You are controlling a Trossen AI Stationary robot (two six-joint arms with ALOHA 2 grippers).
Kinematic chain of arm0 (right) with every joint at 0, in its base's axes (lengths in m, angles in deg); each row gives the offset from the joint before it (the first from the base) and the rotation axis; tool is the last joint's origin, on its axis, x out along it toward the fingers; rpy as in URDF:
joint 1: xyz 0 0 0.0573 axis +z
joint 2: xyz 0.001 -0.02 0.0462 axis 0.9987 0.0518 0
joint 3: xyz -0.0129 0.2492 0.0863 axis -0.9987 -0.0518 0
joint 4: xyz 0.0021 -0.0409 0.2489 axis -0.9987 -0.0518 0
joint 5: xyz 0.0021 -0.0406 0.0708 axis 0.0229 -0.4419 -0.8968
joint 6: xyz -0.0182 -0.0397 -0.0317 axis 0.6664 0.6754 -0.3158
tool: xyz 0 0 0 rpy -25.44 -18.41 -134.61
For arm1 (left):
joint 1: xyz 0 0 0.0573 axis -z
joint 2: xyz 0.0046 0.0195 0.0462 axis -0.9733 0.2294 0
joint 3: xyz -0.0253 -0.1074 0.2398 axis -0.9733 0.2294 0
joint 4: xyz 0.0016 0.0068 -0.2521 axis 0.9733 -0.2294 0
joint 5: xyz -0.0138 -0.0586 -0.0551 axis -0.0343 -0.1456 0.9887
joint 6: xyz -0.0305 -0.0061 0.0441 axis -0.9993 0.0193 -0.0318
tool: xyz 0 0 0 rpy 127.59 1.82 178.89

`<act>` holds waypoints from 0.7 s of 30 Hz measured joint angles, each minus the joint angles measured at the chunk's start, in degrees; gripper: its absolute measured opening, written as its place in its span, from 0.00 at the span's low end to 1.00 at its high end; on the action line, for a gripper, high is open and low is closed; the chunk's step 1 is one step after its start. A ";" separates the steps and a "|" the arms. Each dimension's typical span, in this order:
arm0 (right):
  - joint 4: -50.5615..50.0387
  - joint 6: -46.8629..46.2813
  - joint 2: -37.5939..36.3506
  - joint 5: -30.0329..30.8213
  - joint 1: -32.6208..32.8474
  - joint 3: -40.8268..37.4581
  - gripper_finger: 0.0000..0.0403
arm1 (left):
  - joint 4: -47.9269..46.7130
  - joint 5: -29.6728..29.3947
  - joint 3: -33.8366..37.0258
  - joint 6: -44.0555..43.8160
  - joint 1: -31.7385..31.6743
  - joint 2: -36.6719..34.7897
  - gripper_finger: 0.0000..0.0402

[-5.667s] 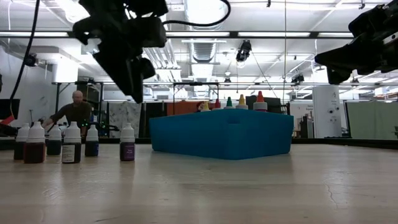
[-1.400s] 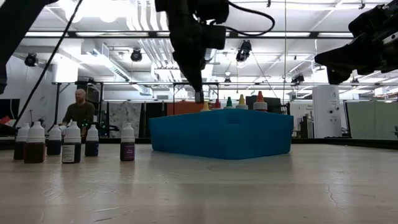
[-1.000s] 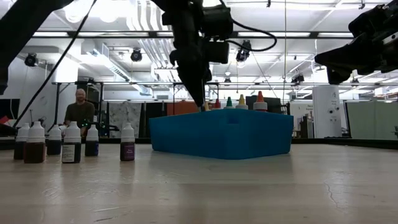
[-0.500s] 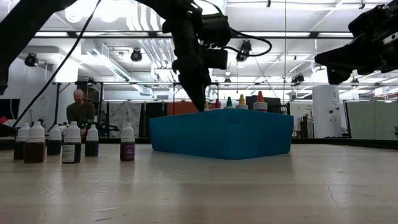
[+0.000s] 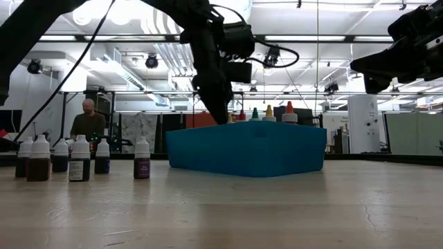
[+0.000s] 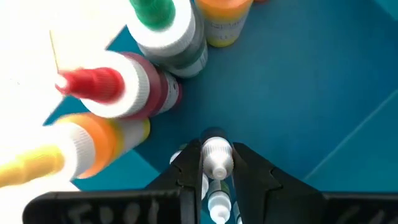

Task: Pick & Place food coloring
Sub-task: Put the blue food coloring bottle into the blue bin

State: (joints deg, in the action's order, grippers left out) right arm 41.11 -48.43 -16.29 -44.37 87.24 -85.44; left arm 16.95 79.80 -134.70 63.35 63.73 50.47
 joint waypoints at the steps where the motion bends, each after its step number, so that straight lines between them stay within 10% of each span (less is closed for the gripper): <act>1: 0.00 -0.07 0.00 0.00 0.00 0.00 0.02 | 0.16 -0.02 0.49 -0.02 -0.01 0.00 0.10; 21: 0.00 0.01 0.00 0.00 0.00 0.00 0.02 | 1.98 0.00 1.63 -0.27 -0.03 -0.01 0.10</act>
State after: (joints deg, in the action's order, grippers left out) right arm 41.11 -48.42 -16.29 -44.37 87.24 -85.44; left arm 18.93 79.80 -133.07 63.08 63.70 50.47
